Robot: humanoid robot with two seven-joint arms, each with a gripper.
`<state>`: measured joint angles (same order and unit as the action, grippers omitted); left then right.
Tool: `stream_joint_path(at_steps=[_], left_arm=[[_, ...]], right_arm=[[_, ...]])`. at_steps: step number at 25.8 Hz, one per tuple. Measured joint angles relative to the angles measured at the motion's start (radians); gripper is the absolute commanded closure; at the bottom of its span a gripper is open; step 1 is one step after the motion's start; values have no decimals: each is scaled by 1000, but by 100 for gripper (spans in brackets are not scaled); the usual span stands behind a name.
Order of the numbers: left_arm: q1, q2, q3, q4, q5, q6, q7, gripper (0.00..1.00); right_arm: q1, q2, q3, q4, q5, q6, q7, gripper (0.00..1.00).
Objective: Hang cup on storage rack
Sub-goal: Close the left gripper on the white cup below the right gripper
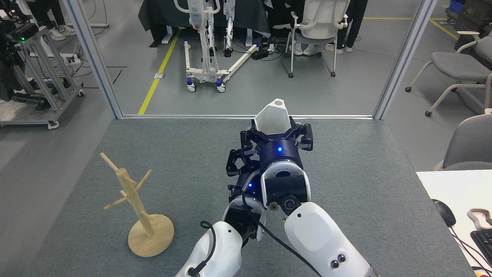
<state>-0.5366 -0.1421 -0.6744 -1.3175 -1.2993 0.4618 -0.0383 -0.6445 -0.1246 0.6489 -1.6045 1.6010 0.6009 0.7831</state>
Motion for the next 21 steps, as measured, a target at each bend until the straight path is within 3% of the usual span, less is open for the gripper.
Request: stream_joint_path(at_steps=[21], left_arm=[[-54,-2,18,59,16,-12,14,5]], right_arm=[[-16,46,0,0,-8,20,130,100]])
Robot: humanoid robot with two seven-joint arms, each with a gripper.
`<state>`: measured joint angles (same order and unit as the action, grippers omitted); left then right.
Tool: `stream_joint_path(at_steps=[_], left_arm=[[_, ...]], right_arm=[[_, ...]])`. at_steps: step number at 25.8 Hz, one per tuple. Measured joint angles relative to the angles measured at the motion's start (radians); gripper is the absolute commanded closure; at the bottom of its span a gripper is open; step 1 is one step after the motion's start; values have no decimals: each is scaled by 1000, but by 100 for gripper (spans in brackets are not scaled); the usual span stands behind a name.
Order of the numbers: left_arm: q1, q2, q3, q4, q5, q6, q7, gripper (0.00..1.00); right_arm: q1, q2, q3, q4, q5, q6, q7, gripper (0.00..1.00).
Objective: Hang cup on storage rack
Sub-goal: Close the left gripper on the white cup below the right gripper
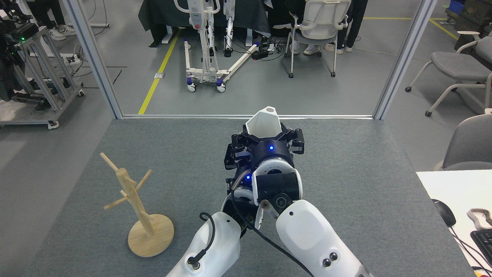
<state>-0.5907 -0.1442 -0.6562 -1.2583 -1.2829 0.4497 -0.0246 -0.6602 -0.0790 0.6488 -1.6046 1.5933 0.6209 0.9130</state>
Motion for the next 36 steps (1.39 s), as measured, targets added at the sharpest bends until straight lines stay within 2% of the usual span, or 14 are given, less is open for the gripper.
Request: stream_joint_path(at_steps=[3,8,14,17,20,36], left_arm=[[-20,0,3,10,1,-11,27,13],[-34,0,6,20,2,-15,31,45],[-36,1,5,20,1,-12,31,60],[-33,2,4,18,-2,-13,29,72],[-29,4,2,15,-12,-13,20,76],[-21,6,-1,14,-33,-13,15,78]], right_arm=[[2,5,0,0,-1,16,3,100],[2,11,0,0,-1,23,-6,100],[1,23,3,0,-1,26,3,100],[1,25,5,0,-1,27,6,100],[1,25,7,0,-1,27,12,100],[-1,25,12,0,-1,28,6,100]])
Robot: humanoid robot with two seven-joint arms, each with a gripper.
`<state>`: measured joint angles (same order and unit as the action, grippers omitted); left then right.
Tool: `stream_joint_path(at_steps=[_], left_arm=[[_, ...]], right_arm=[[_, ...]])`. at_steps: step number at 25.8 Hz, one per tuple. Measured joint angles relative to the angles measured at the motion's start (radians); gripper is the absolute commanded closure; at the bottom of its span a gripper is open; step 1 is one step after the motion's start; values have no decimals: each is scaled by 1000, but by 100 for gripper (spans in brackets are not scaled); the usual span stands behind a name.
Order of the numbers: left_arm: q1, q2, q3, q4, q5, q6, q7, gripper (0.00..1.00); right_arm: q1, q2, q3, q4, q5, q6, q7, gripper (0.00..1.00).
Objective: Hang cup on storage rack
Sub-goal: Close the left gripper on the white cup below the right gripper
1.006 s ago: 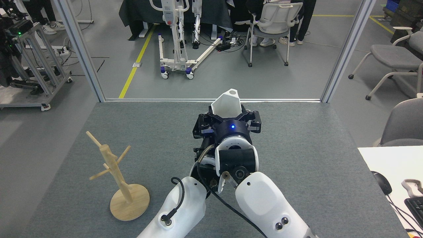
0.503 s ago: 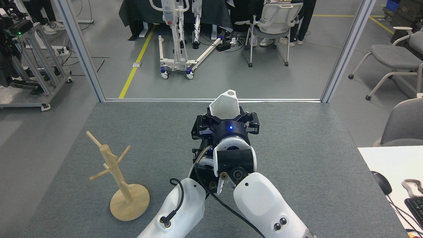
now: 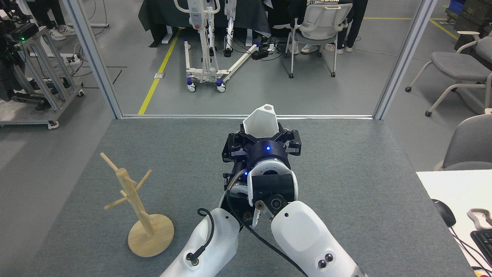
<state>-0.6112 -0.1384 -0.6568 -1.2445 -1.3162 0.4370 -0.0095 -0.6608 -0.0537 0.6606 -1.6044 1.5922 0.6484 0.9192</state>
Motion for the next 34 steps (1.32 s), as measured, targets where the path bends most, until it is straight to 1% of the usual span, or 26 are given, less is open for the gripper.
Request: stream_joint_path(at_steps=[7,8,10,11,12,13,15,16,34], left_arm=[[1,0,0,-4,-9,0,-3,78],[1,0,0,-4,-10,0,-4,78],[1,0,0,-3,-11,0,-4,79],[1,0,0,-3,-12,0,-4,79],[1,0,0,-3,-12,0,-5,79],[1,0,0,-3,-12,0,-5,79],[0,0,0,-3,-12,0,-5,80],[0,0,0,-3,-13,1,-5,80],[1,0,0,-4,-14,1,-5,82]], right_arm=[[0,0,1,0,0,0,0,100],[0,0,1,0,0,0,0,98],[1,-1,2,0,-1,0,0,62],[2,-1,3,0,-1,0,-1,42],[3,-1,4,0,-2,0,-1,31],[3,-1,4,0,-2,0,-1,27],[3,-2,4,0,-3,0,-3,8],[3,-2,5,0,-3,0,-4,2],[3,0,21,-7,-2,0,-9,2]])
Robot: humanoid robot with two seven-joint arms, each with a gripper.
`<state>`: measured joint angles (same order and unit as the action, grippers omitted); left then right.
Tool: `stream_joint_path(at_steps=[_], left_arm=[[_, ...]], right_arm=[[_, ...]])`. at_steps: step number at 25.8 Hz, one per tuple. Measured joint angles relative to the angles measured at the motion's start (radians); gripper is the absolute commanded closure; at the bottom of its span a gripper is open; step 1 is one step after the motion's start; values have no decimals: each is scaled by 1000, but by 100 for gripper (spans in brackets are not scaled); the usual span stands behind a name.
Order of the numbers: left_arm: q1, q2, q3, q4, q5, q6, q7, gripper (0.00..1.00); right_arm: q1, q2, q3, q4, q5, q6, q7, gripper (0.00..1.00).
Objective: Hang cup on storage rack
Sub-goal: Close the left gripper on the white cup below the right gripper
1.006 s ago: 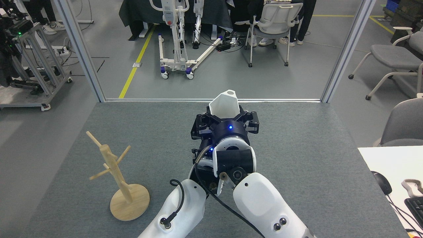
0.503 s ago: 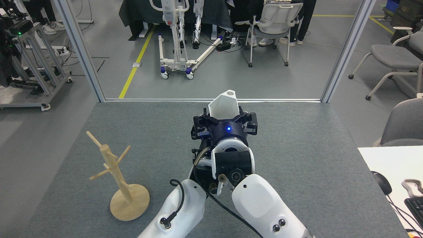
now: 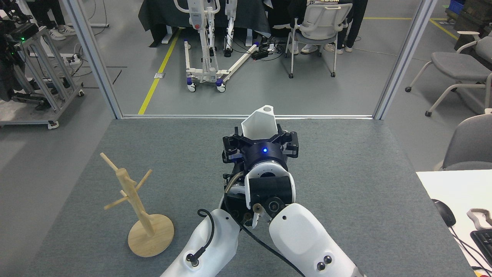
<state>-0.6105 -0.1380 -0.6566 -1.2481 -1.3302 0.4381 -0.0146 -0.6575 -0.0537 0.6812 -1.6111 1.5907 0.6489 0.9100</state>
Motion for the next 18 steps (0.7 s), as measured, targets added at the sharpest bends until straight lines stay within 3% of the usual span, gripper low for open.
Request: stream_joint_path(at_steps=[18], left_arm=[[0,3,0,-1,-2,-8,4,82]], right_arm=[[-7,-2,4,-44,4,-4,6,2]])
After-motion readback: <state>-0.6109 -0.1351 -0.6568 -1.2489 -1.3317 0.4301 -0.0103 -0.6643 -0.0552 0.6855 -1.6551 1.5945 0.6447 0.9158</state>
